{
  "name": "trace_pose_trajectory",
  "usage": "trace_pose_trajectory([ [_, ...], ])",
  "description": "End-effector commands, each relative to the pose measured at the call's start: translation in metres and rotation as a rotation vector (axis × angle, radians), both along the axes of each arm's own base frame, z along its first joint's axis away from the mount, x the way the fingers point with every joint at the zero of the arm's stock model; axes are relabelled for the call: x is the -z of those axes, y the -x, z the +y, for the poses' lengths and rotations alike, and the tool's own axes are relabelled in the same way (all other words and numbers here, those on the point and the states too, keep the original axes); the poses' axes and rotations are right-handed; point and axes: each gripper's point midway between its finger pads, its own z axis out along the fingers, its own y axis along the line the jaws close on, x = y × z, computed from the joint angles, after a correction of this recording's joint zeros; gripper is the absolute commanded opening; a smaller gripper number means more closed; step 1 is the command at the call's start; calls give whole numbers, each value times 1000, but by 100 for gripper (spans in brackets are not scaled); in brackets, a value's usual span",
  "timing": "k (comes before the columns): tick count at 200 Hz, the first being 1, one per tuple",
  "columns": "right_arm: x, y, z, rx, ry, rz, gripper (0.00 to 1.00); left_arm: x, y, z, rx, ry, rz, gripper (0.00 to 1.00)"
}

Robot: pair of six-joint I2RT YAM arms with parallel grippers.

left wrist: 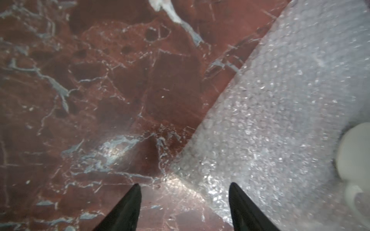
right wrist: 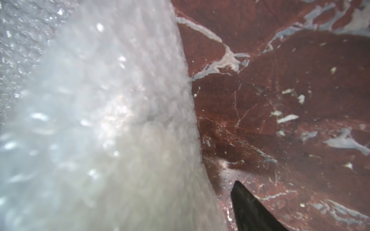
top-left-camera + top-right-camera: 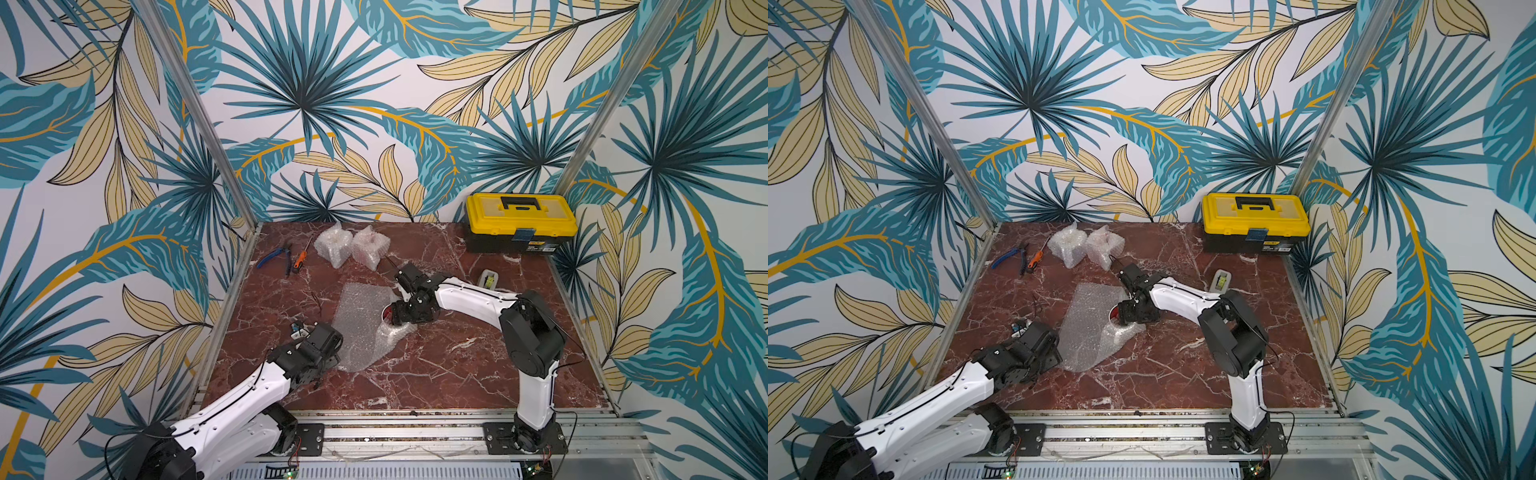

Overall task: Wrap mugs in bubble wrap
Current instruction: Wrap the mug in bubble wrap.

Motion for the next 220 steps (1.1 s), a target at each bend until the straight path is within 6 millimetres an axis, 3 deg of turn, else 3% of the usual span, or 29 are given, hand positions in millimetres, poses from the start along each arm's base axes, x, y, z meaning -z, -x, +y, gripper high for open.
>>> trace_pose_trajectory([
  [1, 16, 13, -5, -25, 43, 66, 78, 13, 3, 1, 2, 3, 35, 72],
  [100, 17, 14, -6, -29, 47, 69, 77, 36, -24, -9, 15, 38, 46, 54],
  [112, 16, 14, -7, -28, 46, 70, 77, 39, -26, -11, 20, 39, 50, 48],
  [134, 17, 15, -7, -30, 47, 73, 77, 41, -30, -15, 40, 44, 58, 29],
  [165, 18, 14, -7, -30, 48, 74, 77, 24, -40, -31, 110, 90, 50, 0],
  [220, 19, 12, -5, -25, 36, 78, 77, -47, -54, -66, 253, 275, -150, 0],
])
